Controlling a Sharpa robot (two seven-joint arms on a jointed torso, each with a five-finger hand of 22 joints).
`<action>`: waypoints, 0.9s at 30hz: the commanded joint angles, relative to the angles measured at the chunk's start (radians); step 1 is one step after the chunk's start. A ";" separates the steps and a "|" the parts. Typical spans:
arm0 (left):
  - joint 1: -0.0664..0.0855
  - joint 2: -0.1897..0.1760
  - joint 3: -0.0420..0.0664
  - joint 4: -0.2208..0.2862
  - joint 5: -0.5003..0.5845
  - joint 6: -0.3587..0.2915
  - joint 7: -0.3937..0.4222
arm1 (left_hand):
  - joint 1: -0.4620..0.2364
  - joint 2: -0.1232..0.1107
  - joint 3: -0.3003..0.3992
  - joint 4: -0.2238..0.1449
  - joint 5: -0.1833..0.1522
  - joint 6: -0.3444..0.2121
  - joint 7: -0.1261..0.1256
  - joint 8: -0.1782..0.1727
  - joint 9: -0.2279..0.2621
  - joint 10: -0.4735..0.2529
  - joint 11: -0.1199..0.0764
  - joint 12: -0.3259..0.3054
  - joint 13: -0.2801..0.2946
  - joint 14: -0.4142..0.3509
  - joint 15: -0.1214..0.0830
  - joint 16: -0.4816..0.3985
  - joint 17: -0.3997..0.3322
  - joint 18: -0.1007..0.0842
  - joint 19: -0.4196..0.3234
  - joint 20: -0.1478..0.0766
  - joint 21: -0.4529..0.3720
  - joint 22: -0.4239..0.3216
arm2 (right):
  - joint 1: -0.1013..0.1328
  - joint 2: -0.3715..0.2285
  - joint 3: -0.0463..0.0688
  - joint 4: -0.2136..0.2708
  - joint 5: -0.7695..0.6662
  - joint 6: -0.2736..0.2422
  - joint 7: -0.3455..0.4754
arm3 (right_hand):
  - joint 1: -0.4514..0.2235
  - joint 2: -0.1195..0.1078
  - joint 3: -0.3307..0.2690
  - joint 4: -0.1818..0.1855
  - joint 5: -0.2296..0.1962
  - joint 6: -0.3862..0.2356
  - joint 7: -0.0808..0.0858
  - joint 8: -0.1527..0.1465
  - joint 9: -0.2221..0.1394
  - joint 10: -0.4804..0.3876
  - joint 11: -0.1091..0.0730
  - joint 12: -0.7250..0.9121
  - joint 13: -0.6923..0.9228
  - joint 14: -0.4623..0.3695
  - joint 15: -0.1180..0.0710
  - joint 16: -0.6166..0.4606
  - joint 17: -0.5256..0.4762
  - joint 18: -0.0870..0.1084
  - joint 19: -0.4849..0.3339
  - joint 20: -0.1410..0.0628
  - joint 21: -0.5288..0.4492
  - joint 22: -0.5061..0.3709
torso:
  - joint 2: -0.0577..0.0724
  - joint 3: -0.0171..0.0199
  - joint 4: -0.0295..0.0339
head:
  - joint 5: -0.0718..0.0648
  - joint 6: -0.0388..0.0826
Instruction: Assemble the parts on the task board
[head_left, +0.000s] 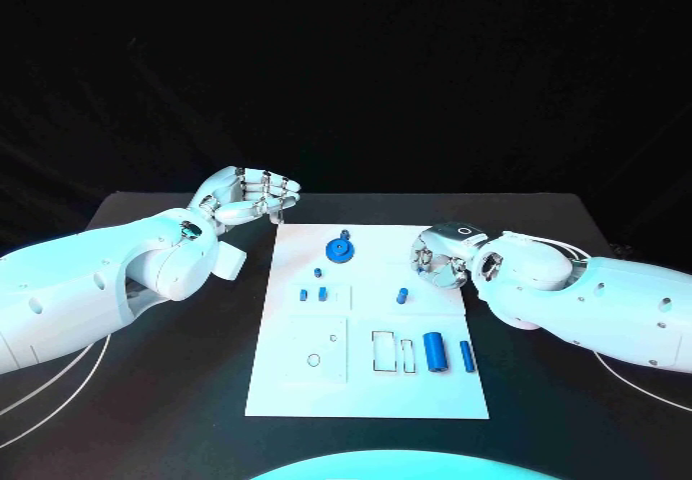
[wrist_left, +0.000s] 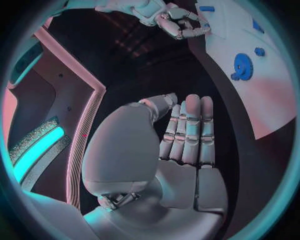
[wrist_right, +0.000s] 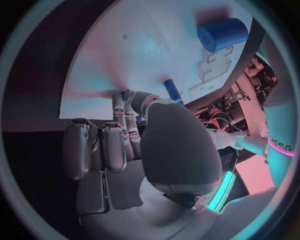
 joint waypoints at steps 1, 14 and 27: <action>0.001 0.000 0.001 0.004 0.005 -0.002 0.012 | 0.000 0.009 -0.007 0.000 -0.003 -0.007 0.003 -0.004 0.002 -0.011 0.000 0.003 -0.002 0.001 0.001 -0.005 -0.002 0.015 -0.002 0.000 -0.005 -0.002 | -0.009 0.001 -0.006 0.007 -0.036 0.008 -0.025 | -0.004 0.006 0.004 -0.010 0.013 0.001 0.003 0.002 0.003 0.027 -0.021 -0.008 -0.004 0.056 -0.007 -0.002 0.005 -0.020 0.032 -0.006 0.003 0.206 | -0.001 -0.0002 0.0002 | -0.001 0.000; 0.001 0.001 0.001 0.004 0.004 -0.003 0.008 | -0.002 0.009 -0.011 -0.001 -0.002 -0.011 0.004 -0.006 0.002 -0.021 0.003 0.001 -0.004 0.000 0.003 -0.008 -0.003 0.015 -0.002 0.002 -0.007 -0.004 | 0.003 -0.024 -0.003 0.058 -0.031 -0.078 -0.032 | -0.021 0.003 0.014 -0.024 0.028 0.001 0.004 0.002 0.010 0.035 -0.021 -0.021 -0.006 0.055 -0.007 -0.003 0.000 -0.022 0.035 -0.004 0.012 0.210 | -0.001 -0.0006 -0.0004 | -0.002 0.001; 0.001 0.002 0.001 0.000 0.004 0.001 0.005 | -0.002 0.009 -0.012 -0.001 -0.002 -0.013 0.005 -0.007 0.002 -0.025 0.004 0.001 -0.004 -0.001 0.004 -0.009 -0.003 0.014 -0.003 0.002 -0.009 -0.005 | 0.038 -0.067 0.005 0.126 0.015 -0.107 -0.023 | -0.030 0.000 0.015 -0.027 0.029 0.002 0.004 0.003 0.013 0.038 -0.021 -0.026 -0.007 0.055 -0.008 -0.002 0.001 -0.023 0.038 -0.003 0.020 0.212 | -0.002 -0.0008 -0.0001 | -0.002 0.007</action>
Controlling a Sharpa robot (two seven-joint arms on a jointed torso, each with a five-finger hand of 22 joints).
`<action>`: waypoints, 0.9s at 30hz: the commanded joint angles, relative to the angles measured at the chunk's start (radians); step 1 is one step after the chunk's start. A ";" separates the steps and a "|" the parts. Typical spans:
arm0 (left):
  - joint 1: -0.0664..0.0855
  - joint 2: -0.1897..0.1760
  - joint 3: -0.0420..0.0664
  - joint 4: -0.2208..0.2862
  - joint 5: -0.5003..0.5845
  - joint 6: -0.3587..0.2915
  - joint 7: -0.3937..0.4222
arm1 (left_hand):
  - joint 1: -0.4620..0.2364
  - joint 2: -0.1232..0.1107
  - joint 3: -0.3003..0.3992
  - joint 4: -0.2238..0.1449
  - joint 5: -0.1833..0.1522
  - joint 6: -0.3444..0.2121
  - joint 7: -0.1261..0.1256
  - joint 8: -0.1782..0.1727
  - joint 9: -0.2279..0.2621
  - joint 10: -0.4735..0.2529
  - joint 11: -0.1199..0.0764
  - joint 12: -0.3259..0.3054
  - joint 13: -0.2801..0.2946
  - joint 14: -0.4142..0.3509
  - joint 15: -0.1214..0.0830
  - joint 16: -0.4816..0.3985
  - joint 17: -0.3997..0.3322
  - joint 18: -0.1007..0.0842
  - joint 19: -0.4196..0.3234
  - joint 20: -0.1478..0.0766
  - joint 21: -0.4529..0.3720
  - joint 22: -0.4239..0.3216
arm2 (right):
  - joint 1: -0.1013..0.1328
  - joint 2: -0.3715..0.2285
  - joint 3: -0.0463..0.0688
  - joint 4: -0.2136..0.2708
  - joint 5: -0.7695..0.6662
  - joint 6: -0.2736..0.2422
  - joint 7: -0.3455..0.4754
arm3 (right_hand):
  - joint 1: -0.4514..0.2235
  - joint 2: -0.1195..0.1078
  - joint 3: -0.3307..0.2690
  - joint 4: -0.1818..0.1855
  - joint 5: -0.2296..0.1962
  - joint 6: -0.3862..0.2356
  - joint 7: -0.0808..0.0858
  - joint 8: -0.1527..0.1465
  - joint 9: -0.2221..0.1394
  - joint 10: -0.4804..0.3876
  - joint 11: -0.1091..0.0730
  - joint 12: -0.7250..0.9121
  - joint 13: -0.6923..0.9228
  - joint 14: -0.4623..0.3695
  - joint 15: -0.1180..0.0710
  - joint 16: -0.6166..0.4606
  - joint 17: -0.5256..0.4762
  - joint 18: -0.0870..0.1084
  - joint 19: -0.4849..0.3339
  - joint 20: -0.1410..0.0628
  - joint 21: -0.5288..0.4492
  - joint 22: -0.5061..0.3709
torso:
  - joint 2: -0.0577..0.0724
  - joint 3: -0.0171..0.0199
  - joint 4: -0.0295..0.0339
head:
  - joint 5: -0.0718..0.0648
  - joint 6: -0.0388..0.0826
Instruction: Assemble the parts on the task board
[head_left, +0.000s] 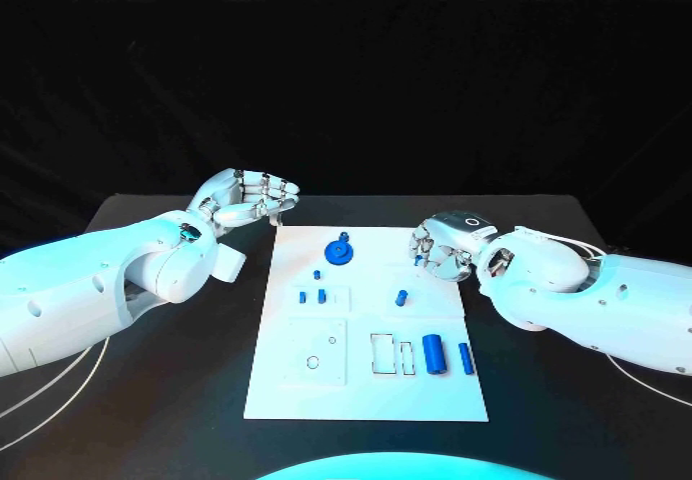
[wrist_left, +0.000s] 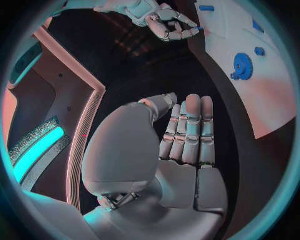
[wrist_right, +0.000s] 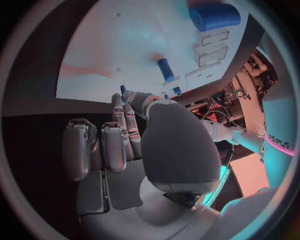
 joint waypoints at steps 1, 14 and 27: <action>0.001 0.002 0.001 0.000 0.004 0.004 0.006 | -0.002 0.009 -0.008 -0.002 -0.002 -0.008 0.000 -0.007 0.001 -0.009 0.001 0.001 -0.002 -0.002 0.004 -0.006 -0.002 0.014 -0.003 0.002 -0.005 -0.002 | 0.006 -0.012 0.001 0.027 0.034 -0.020 0.013 | -0.009 0.000 0.001 -0.006 0.004 0.002 0.004 0.006 0.001 0.035 -0.025 -0.007 0.000 0.055 -0.009 -0.001 0.001 -0.013 0.038 -0.003 0.007 0.212 | -0.001 -0.0003 -0.0003 | 0.003 0.002; 0.000 0.007 0.001 0.000 0.004 0.002 0.010 | -0.002 0.009 -0.009 -0.002 -0.002 -0.010 0.000 -0.007 0.001 -0.012 0.001 0.001 -0.002 -0.002 0.005 -0.007 -0.002 0.014 -0.004 0.003 -0.006 -0.002 | -0.006 0.011 0.002 0.160 0.071 -0.035 0.042 | -0.014 -0.001 0.001 -0.007 0.005 0.002 0.004 0.006 0.003 0.036 -0.025 -0.009 0.000 0.054 -0.010 -0.001 0.000 -0.013 0.039 -0.002 0.010 0.213 | -0.001 -0.0016 0.0013 | 0.040 -0.006; 0.000 0.016 -0.001 0.004 0.011 -0.013 0.014 | -0.002 0.009 -0.009 -0.002 -0.002 -0.010 0.000 -0.007 0.001 -0.013 0.001 0.001 -0.002 -0.002 0.005 -0.007 -0.002 0.014 -0.004 0.003 -0.007 -0.003 | -0.101 0.105 -0.001 0.169 0.051 -0.051 0.075 | -0.015 -0.002 0.002 -0.010 0.009 0.002 0.004 0.005 0.004 0.036 -0.025 -0.012 0.000 0.054 -0.010 -0.001 0.000 -0.013 0.039 -0.001 0.010 0.213 | -0.002 -0.0025 0.0021 | 0.097 -0.015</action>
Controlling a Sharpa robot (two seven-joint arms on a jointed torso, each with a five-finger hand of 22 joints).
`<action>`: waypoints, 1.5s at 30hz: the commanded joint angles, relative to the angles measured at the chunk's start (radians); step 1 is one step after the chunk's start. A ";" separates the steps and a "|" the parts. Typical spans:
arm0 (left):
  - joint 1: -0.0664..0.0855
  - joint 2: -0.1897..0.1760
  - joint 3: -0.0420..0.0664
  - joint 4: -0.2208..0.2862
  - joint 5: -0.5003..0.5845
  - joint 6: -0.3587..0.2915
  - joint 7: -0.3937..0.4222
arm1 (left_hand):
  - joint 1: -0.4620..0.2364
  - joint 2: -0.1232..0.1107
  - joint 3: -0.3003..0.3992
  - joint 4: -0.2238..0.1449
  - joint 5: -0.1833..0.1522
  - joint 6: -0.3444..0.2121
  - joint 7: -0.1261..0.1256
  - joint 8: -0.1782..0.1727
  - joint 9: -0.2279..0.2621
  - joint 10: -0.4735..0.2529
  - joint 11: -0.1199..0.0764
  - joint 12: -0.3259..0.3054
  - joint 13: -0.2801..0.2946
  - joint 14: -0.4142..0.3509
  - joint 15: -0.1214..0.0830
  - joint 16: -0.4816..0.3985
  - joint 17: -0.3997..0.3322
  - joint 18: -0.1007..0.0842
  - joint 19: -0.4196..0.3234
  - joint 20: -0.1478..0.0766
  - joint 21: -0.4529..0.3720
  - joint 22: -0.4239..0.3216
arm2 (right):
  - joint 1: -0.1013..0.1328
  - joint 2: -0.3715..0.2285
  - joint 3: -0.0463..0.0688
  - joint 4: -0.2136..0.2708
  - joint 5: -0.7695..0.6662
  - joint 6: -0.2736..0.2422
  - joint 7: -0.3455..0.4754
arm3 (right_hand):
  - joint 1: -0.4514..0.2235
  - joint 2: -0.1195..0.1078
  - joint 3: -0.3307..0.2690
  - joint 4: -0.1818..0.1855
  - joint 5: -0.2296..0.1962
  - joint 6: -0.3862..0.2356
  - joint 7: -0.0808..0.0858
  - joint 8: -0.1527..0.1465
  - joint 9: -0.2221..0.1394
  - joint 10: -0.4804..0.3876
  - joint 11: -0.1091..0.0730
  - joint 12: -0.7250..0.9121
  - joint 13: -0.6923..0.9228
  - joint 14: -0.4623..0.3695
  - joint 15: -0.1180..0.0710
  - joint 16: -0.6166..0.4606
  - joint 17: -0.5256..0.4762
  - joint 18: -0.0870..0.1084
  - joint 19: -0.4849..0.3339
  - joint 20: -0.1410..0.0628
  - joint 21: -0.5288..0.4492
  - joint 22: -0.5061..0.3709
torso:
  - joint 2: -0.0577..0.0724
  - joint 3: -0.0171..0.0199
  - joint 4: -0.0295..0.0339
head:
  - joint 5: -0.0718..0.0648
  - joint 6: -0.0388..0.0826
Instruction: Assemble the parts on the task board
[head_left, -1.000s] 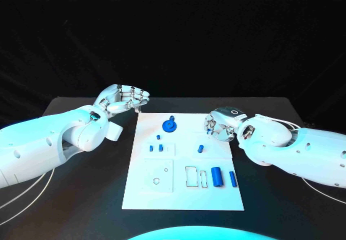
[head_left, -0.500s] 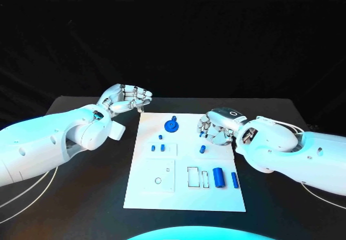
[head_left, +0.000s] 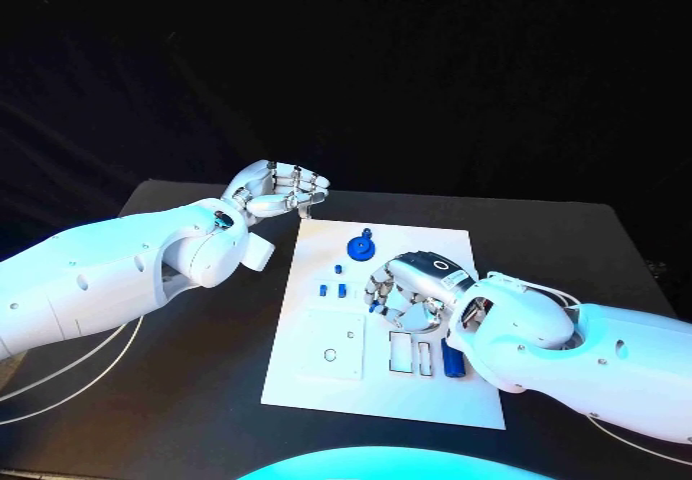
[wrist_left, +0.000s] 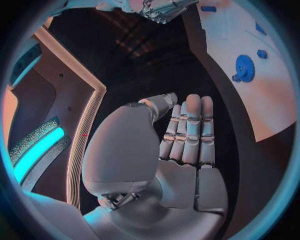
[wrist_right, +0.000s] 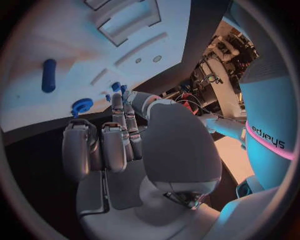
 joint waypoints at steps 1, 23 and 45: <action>0.001 0.005 0.000 0.003 0.010 -0.010 0.013 | -0.002 0.009 -0.007 0.000 -0.002 -0.009 -0.001 -0.004 0.002 -0.006 0.001 0.001 -0.001 -0.002 0.005 -0.003 -0.001 0.014 -0.004 0.003 -0.007 -0.001 | -0.020 0.019 0.000 -0.010 -0.012 -0.011 0.032 | -0.010 0.001 -0.001 -0.007 0.004 0.000 0.002 0.003 0.002 0.031 -0.024 -0.002 0.000 0.058 -0.007 -0.001 0.000 -0.013 0.039 -0.002 0.002 0.214 | 0.000 0.0005 -0.0008 | 0.019 -0.007; 0.000 0.023 -0.001 -0.001 0.011 -0.006 0.002 | -0.004 0.009 -0.015 -0.002 -0.001 -0.031 0.006 -0.012 0.000 -0.026 0.008 0.005 -0.002 -0.003 0.010 -0.005 -0.002 0.014 -0.004 0.007 -0.013 -0.006 | -0.081 0.098 -0.006 -0.077 -0.039 -0.027 0.022 | -0.017 0.001 -0.001 -0.009 0.008 -0.002 0.004 0.002 0.004 0.032 -0.023 -0.006 0.000 0.057 -0.007 -0.002 -0.003 -0.014 0.041 -0.001 0.006 0.215 | 0.002 0.0010 -0.0023 | 0.088 -0.040; 0.000 0.021 -0.001 0.000 0.011 -0.005 0.001 | -0.004 0.009 -0.016 -0.002 -0.001 -0.032 0.007 -0.012 0.000 -0.027 0.008 0.005 -0.002 -0.003 0.010 -0.004 -0.002 0.014 -0.004 0.007 -0.013 -0.006 | -0.085 0.115 -0.010 -0.096 -0.038 -0.017 0.026 | -0.021 0.001 -0.002 -0.010 0.008 -0.003 0.004 0.002 0.005 0.033 -0.023 -0.008 0.000 0.057 -0.006 -0.002 -0.003 -0.014 0.041 -0.001 0.006 0.215 | 0.002 0.0010 -0.0012 | 0.096 -0.044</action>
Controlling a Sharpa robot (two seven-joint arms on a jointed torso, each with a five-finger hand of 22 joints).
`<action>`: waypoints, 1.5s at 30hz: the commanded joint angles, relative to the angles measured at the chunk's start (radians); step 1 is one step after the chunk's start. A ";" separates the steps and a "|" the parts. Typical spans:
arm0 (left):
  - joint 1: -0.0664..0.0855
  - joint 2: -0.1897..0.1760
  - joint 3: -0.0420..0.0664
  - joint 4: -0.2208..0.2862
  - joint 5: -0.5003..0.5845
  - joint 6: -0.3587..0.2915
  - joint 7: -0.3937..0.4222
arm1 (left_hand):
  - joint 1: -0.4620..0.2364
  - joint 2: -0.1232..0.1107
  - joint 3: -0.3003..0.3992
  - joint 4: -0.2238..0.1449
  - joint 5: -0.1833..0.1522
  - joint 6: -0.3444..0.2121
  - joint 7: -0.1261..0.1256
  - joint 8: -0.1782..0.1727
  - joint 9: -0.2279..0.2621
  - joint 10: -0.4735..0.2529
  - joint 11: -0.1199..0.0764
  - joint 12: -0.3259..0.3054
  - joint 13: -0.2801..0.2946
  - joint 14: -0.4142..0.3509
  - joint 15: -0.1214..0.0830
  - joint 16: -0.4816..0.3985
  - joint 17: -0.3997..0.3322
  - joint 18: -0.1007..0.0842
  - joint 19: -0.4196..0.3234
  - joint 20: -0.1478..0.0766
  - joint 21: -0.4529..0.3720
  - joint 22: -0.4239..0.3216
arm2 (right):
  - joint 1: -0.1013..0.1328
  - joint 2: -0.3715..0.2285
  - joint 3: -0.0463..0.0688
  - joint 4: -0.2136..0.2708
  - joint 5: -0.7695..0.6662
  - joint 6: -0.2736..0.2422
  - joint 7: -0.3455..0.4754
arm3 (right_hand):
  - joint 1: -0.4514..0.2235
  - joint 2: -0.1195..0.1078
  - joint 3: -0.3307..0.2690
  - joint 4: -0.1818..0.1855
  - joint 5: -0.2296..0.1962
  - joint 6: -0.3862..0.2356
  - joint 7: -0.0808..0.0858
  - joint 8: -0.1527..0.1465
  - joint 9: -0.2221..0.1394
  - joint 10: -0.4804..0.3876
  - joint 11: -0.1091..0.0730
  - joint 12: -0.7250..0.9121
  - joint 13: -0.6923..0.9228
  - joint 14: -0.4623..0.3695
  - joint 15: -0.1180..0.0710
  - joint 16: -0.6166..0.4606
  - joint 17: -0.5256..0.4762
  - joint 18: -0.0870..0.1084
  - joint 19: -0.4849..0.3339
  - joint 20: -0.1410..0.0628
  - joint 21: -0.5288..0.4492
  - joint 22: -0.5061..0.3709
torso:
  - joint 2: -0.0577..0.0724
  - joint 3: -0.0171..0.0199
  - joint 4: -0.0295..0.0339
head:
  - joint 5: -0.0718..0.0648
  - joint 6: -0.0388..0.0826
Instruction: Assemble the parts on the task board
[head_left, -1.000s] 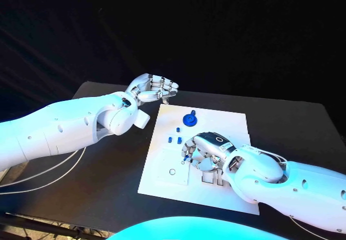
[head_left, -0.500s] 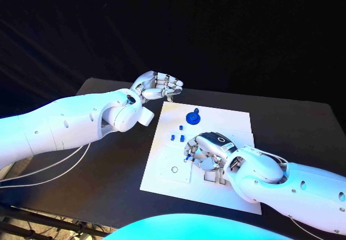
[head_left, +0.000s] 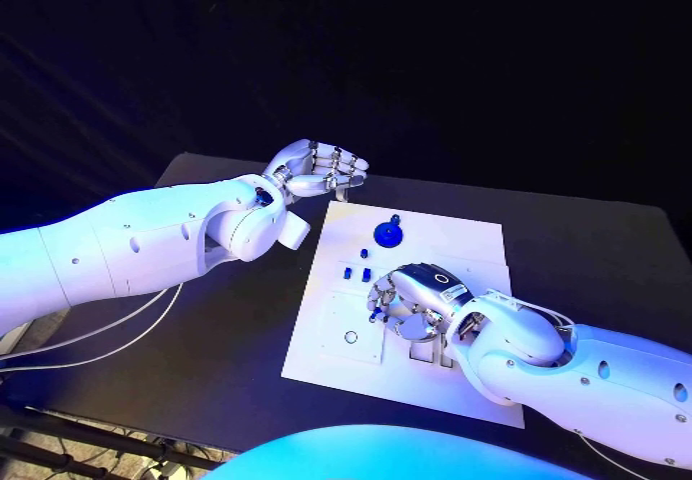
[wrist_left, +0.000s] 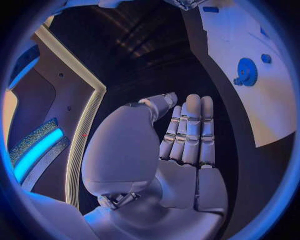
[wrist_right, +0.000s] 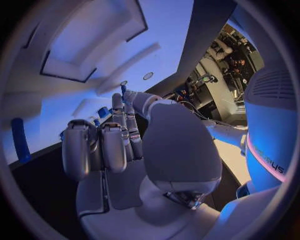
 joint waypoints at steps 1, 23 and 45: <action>0.000 0.001 0.001 0.002 0.006 0.004 0.005 | -0.004 0.009 -0.007 0.001 -0.001 -0.005 0.002 -0.006 0.000 -0.006 0.001 0.005 -0.002 0.001 0.007 -0.005 -0.001 0.014 0.000 0.004 -0.005 -0.002 | -0.001 0.003 -0.001 0.000 -0.013 0.007 0.010 | -0.009 0.002 -0.002 -0.004 0.003 0.001 0.007 0.001 0.001 0.020 -0.018 -0.003 0.002 0.057 -0.006 -0.002 0.000 -0.016 0.041 -0.001 0.006 0.215 | 0.000 0.0001 -0.0012 | 0.001 0.000; 0.001 0.001 0.001 0.000 0.005 0.005 0.001 | -0.004 0.010 -0.009 0.001 -0.001 -0.007 0.002 -0.006 0.001 -0.009 0.001 0.008 -0.002 0.000 0.007 -0.004 -0.001 0.014 0.000 0.005 -0.006 -0.002 | -0.002 0.012 -0.005 -0.016 -0.028 0.060 -0.011 | -0.018 0.003 -0.003 -0.004 0.002 -0.002 0.007 0.000 0.003 0.018 -0.017 -0.008 0.001 0.056 -0.005 -0.004 -0.004 -0.015 0.039 0.000 0.001 0.213 | -0.001 0.0000 -0.0008 | -0.005 0.002; 0.001 0.000 0.000 0.000 0.004 0.007 -0.002 | -0.004 0.011 -0.011 0.000 -0.001 -0.007 0.002 -0.005 0.002 -0.012 0.002 0.010 -0.002 0.000 0.008 -0.004 -0.001 0.014 0.000 0.006 -0.007 -0.003 | -0.009 0.022 -0.011 -0.019 -0.059 0.065 -0.018 | -0.097 -0.046 -0.037 0.013 0.027 -0.044 0.023 -0.041 -0.002 -0.019 0.002 -0.060 -0.005 0.053 0.011 -0.001 -0.011 -0.011 0.031 0.013 -0.026 0.206 | -0.002 -0.0008 -0.0011 | -0.007 0.000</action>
